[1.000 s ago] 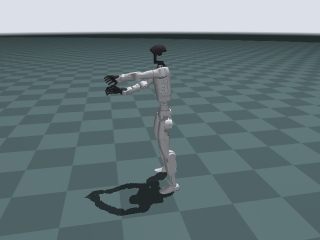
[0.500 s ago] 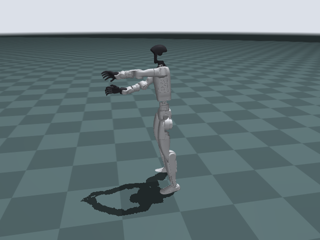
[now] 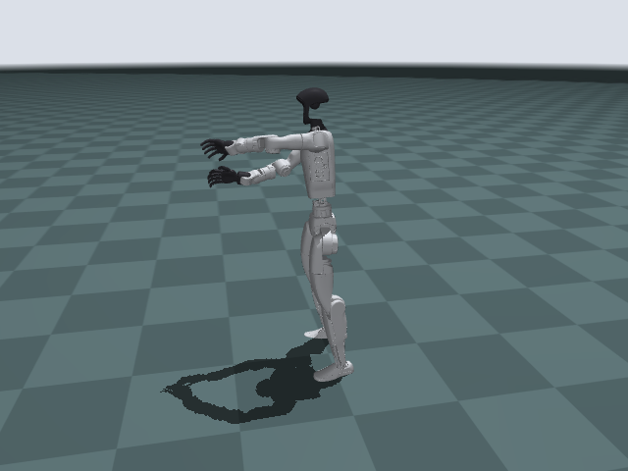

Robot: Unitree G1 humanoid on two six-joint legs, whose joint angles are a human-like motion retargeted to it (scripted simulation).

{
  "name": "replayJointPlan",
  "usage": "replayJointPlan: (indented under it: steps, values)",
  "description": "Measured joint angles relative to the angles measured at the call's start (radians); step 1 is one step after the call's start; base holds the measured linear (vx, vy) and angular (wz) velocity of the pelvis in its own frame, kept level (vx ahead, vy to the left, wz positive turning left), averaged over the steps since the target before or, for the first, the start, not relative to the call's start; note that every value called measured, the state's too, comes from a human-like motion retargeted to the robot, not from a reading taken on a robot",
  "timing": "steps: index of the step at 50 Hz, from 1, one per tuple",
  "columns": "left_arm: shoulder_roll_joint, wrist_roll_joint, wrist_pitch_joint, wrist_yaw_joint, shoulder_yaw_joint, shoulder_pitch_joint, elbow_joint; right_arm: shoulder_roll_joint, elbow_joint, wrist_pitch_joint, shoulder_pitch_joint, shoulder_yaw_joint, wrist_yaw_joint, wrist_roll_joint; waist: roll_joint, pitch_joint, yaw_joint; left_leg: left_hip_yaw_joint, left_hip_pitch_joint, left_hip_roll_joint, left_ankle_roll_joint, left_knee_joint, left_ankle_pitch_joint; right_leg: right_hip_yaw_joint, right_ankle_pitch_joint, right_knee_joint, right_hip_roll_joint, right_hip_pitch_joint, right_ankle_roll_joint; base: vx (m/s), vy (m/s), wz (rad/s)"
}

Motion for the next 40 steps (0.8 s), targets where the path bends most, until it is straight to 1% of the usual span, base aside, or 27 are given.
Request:
replayJointPlan:
  steps: [23, 40]
  values:
    - [0.014, -0.008, -0.015, -0.020, -0.013, 0.003, -0.017, -0.008, 0.017, 0.005, -0.002, 0.009, -0.005, 0.013, 0.002, 0.003, 0.003, 0.009, 0.000, -0.001, 0.002, -0.002, 0.007, 0.010, 0.010, -0.006, 0.001, -0.004, 0.001, 0.00, 0.00, 0.00]
    - [0.022, 0.004, -0.014, -0.008, -0.013, -0.014, -0.016, -0.012, 0.039, 0.011, -0.003, 0.022, -0.023, -0.001, 0.004, 0.003, 0.009, 0.006, -0.003, -0.004, 0.002, -0.004, 0.014, 0.007, 0.017, -0.014, -0.001, -0.002, 0.000, 0.00, 0.00, 0.00]
